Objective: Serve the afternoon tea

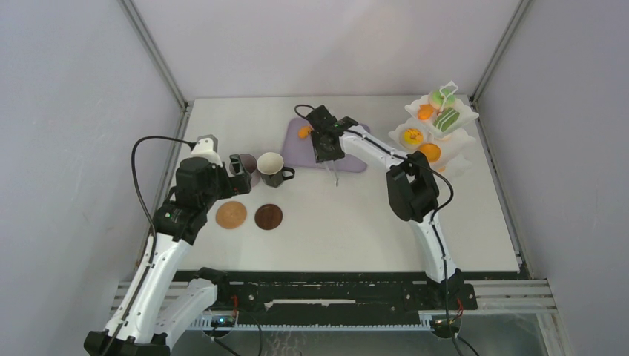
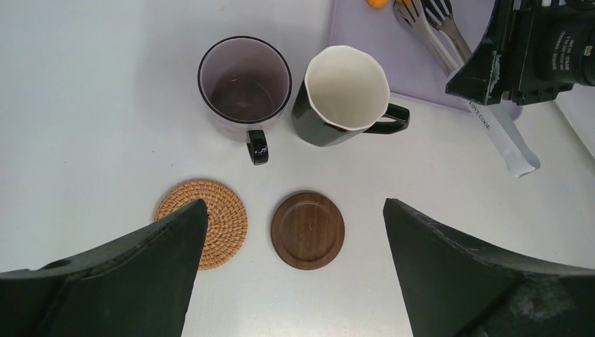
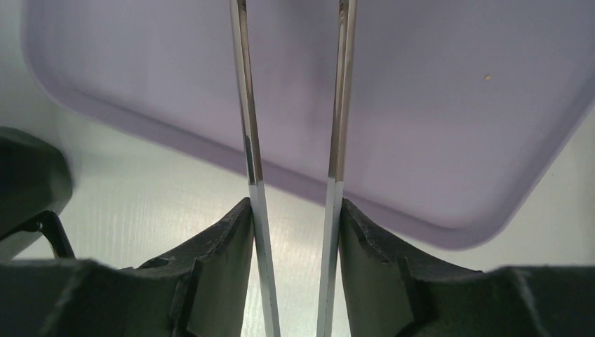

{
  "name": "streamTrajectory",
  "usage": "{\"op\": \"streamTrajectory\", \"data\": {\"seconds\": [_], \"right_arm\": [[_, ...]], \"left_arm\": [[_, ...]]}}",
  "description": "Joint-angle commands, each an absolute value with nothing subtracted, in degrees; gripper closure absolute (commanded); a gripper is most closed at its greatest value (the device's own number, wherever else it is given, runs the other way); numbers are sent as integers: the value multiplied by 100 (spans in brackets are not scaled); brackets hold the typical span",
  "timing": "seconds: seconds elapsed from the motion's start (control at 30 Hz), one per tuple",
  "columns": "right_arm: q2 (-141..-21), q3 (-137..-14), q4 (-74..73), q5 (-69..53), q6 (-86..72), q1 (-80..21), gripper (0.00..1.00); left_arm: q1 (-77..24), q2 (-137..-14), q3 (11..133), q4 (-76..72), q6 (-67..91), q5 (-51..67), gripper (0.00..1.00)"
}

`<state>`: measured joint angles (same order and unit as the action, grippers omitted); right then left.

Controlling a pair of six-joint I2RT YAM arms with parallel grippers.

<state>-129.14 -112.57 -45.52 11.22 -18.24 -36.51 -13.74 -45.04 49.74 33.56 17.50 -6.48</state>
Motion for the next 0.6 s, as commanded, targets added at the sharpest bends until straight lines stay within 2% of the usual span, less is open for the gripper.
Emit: {"op": "streamTrajectory", "data": {"seconds": [0.0,0.13,0.3,0.57], "right_arm": [[-13069,-11766,-4532,1103,-1711,-3564,47],[-13183,-11914,-4581,1051,-1692,-3555,48],[-13004,-11863,-4657,1067,-1656,-3567,63],[-11982,-10979,-4501,1122,-1616,-3747,71]], "left_arm": [[-1314,-4516,5264,3111,1629,-734,0],[-1310,-4517,5279,3141,1611,-763,0],[-1298,-4513,5276,3155,1604,-772,0],[-1297,-4476,5265,3162,1626,-727,0]]}}
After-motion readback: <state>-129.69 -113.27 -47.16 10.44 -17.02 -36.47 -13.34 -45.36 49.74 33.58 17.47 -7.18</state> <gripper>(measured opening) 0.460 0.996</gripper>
